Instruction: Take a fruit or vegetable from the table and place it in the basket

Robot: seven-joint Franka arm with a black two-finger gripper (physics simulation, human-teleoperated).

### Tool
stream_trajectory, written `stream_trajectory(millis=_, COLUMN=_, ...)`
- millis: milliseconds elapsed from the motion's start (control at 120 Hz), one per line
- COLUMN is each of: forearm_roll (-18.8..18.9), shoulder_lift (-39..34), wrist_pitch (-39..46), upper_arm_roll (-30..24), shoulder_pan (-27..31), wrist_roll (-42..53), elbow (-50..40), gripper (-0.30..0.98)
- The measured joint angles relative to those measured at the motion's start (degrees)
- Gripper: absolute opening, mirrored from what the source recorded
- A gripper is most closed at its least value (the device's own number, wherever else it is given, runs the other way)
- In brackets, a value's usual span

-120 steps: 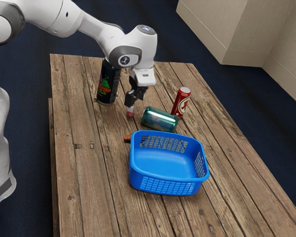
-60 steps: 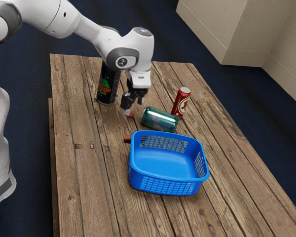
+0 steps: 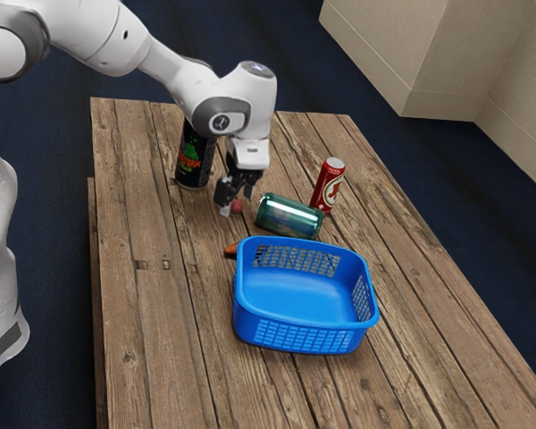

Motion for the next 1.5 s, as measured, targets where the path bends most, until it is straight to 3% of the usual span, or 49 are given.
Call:
stream_trajectory(millis=517, forearm_roll=0.28, shoulder_lift=1.59, wrist_pitch=2.63, upper_arm_roll=-0.02, shoulder_pan=-0.40, wrist_roll=-0.73, elbow=-0.18, gripper=0.68)
stream_trajectory(millis=625, forearm_roll=0.67, shoulder_lift=1.55, wrist_pitch=3.13, upper_arm_roll=-0.01, shoulder_pan=-0.55, wrist_roll=-1.93, elbow=-0.25, gripper=0.50)
stream_trajectory(millis=1000, forearm_roll=3.11, shoulder_lift=1.34, wrist_pitch=4.39, upper_arm_roll=0.01, shoulder_pan=-0.42, wrist_roll=-8.35, elbow=-0.24, gripper=0.13)
stream_trajectory(millis=1317, forearm_roll=2.30, shoulder_lift=0.57, wrist_pitch=3.93, upper_arm_roll=0.00, shoulder_pan=-0.45, wrist_roll=-10.59, elbow=0.01, gripper=0.11)
stream_trajectory(millis=1500, forearm_roll=4.40, shoulder_lift=-5.21, wrist_pitch=1.82, upper_arm_roll=-0.11, shoulder_pan=-1.36, wrist_roll=-10.64, elbow=1.46, gripper=0.10)
